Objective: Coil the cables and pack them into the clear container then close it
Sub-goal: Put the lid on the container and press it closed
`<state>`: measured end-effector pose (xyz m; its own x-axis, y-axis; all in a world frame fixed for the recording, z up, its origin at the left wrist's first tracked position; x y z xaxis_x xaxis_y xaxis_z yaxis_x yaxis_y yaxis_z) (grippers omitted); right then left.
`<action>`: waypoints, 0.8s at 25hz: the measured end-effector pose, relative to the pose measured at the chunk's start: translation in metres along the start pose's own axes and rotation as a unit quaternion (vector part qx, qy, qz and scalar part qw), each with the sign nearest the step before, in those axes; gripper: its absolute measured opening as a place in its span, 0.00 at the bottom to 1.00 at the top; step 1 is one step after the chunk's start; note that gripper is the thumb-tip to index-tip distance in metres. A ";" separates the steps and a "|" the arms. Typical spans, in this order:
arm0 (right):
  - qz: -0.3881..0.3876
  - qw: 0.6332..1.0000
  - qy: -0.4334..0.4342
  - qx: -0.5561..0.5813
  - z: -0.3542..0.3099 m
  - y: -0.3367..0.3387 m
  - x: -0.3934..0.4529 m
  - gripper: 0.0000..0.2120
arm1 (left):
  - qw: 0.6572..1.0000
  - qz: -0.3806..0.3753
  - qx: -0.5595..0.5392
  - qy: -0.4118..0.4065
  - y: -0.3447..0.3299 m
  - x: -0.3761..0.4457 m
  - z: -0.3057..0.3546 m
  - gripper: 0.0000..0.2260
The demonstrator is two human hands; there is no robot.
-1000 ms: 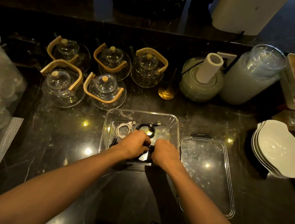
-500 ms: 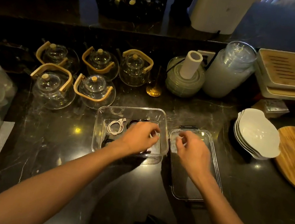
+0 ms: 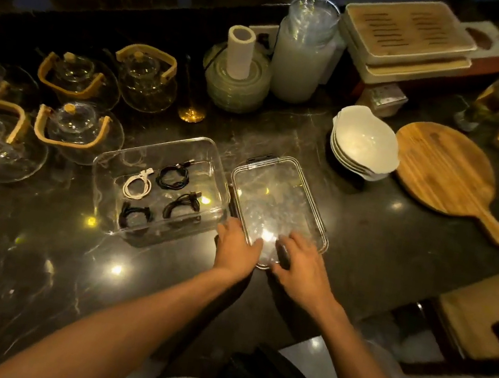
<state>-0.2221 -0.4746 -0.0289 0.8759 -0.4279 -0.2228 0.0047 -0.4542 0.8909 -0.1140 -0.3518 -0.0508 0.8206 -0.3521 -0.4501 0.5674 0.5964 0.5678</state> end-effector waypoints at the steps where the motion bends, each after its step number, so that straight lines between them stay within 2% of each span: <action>1: -0.002 1.000 0.007 -0.022 0.002 -0.005 -0.005 0.28 | 0.999 0.026 -0.014 0.043 0.001 0.002 -0.006 0.27; 3: -0.005 0.998 0.017 -0.059 0.004 -0.012 -0.014 0.27 | 0.995 0.030 -0.007 0.100 -0.001 0.006 -0.014 0.26; 4: -0.004 0.997 0.020 -0.069 0.005 -0.015 -0.016 0.27 | 0.993 0.019 0.004 0.114 -0.004 0.010 -0.019 0.22; 7: 0.006 0.996 0.010 -0.088 0.005 -0.014 -0.021 0.28 | 0.991 -0.021 -0.016 0.131 -0.005 0.020 -0.029 0.10; 9: 0.020 0.996 -0.010 -0.090 0.009 -0.012 -0.024 0.30 | 0.988 -0.043 -0.069 0.128 -0.003 0.017 -0.026 0.09; 12: 0.110 0.991 -0.033 -0.067 0.017 0.005 -0.031 0.32 | 0.978 -0.111 -0.154 0.084 0.002 -0.002 0.009 0.11; 14: 0.190 0.980 -0.046 -0.046 0.021 0.027 -0.034 0.27 | 0.961 -0.157 -0.225 0.040 0.008 -0.016 0.047 0.10; 18: 0.328 0.944 -0.025 -0.016 0.008 0.088 -0.032 0.05 | 0.908 -0.213 -0.360 -0.037 0.037 -0.033 0.115 0.06; 20: 0.383 0.924 -0.019 0.006 -0.007 0.118 -0.029 0.12 | 0.891 -0.225 -0.386 -0.080 0.060 -0.037 0.135 0.09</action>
<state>-0.2435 -0.5101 0.0852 0.6024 -0.6549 0.4563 -0.6143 -0.0154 0.7889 -0.1007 -0.3999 0.0929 0.5570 -0.7422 -0.3727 0.6761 0.6658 -0.3155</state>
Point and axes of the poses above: each hand's wrist, its own x-axis towards the middle knuckle, its own y-axis out of the back of the hand, z = x × y, the point moved 7 cm from there along x, towards the middle knuckle, and after that the axes turned 1 degree about z, right-handed, at the moved point
